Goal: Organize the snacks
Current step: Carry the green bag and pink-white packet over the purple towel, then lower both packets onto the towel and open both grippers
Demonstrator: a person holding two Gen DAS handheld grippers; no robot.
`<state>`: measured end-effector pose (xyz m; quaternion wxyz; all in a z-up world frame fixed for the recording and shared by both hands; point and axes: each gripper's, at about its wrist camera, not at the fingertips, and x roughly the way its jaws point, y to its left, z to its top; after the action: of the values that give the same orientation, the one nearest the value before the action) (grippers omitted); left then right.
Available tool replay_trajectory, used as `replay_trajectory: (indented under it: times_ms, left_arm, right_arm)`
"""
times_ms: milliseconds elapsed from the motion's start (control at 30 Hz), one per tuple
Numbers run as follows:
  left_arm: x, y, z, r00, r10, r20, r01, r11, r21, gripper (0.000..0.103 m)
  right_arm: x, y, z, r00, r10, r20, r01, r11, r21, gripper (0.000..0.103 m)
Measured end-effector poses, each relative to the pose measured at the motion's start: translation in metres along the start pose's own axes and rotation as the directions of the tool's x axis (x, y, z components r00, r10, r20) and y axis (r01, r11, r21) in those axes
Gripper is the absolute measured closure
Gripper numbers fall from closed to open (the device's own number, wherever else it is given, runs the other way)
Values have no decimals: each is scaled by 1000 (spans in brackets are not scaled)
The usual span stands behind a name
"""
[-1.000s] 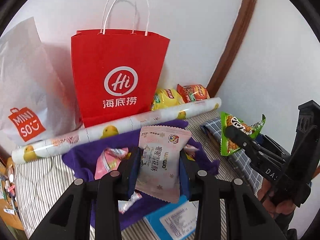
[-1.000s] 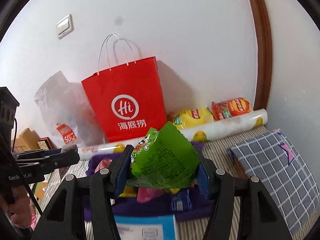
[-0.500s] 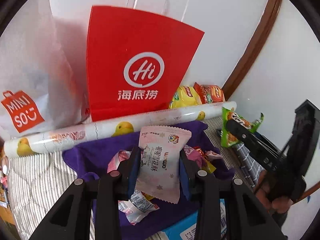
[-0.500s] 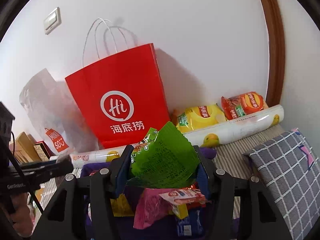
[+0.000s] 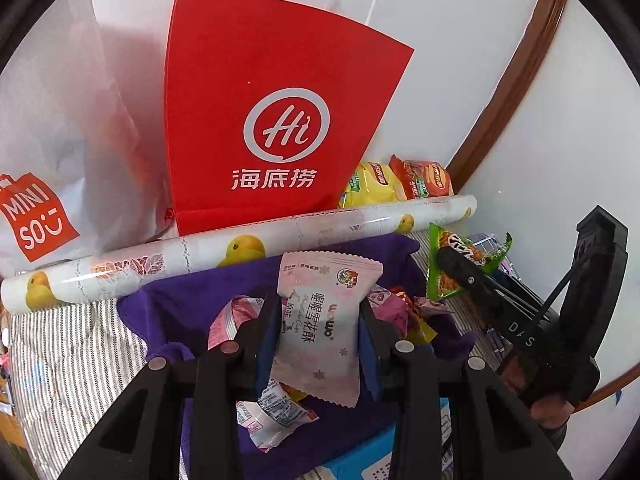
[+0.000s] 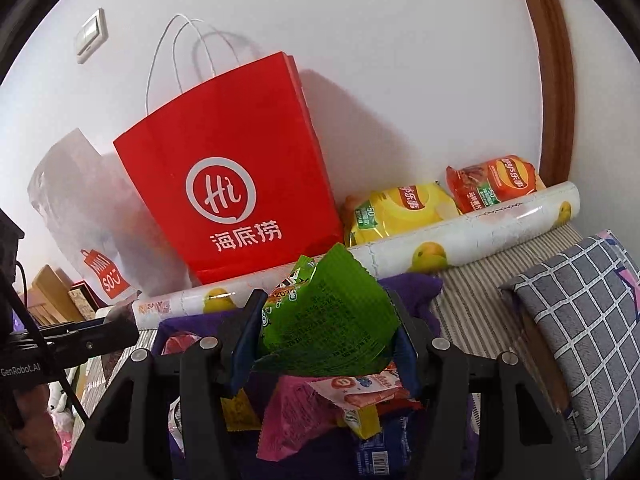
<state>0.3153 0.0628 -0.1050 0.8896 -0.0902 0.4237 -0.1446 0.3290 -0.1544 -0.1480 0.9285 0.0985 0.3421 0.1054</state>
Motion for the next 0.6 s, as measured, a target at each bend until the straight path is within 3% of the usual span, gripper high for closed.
replay_trajectory:
  times_ms: [600]
  left_arm:
    - [5,10,1,1000,11,-13,-11,999,-35,69]
  right_arm:
    - [4,-2,-6,1000,12,-24,-12,1000,1,45]
